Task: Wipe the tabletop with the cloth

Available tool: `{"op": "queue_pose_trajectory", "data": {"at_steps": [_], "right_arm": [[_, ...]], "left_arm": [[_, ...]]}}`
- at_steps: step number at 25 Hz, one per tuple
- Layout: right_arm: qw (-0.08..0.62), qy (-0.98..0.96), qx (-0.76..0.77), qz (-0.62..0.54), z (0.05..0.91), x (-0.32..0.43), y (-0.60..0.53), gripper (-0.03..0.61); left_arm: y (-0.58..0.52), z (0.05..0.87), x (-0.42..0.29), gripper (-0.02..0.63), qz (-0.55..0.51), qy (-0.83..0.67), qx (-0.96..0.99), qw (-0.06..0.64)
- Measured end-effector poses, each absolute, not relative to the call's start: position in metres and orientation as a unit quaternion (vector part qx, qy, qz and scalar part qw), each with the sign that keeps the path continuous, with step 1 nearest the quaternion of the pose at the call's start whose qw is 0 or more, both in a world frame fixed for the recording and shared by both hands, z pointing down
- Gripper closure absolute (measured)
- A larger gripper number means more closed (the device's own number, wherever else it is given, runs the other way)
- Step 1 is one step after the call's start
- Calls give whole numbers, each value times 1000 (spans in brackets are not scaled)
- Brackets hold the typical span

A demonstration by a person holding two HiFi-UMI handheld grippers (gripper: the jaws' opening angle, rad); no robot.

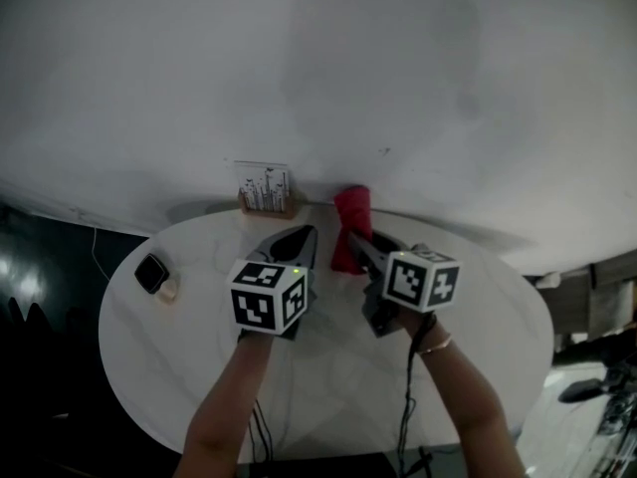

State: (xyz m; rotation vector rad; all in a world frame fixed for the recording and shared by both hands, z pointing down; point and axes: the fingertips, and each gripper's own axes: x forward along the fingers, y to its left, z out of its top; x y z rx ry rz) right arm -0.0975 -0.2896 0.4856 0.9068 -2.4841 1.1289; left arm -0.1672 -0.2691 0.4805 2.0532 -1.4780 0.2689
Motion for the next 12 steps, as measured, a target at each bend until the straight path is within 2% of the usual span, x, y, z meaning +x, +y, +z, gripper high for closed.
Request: {"op": "queue_pose_trajectory", "data": {"at_steps": [9, 12], "right_arm": [[171, -863, 278, 385, 505, -160, -284, 531], [199, -852, 303, 377, 518, -161, -287, 531]], "left_arm": [[-265, 482, -191, 612, 108, -573, 756, 298], [-264, 482, -198, 612, 109, -575, 753, 300]]}}
